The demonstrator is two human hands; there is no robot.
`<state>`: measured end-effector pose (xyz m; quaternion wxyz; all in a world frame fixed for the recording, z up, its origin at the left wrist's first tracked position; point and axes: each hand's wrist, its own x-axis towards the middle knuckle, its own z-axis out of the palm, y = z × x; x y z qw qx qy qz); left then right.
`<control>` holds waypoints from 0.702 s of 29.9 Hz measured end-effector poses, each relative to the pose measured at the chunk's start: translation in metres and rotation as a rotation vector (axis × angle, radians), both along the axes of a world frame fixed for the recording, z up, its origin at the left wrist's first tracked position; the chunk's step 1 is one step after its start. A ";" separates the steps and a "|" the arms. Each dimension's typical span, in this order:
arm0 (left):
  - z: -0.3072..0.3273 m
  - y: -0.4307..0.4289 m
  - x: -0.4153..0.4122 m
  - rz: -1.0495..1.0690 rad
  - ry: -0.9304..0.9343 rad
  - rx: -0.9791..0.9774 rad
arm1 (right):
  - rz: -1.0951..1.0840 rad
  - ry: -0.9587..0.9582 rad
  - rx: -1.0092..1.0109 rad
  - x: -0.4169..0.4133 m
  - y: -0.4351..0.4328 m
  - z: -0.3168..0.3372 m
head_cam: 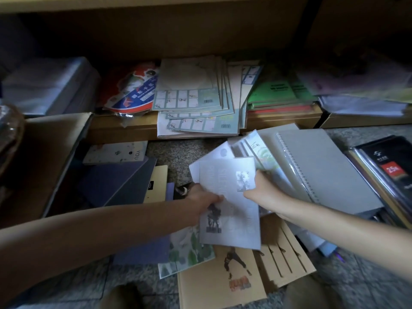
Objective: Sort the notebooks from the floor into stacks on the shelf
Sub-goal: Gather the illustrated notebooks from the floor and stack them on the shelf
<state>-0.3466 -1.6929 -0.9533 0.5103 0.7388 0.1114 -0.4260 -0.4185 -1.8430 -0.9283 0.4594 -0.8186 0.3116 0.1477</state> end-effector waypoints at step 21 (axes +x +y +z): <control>0.039 -0.010 0.013 -0.082 -0.264 -0.099 | -0.116 -0.257 0.105 -0.017 -0.010 0.006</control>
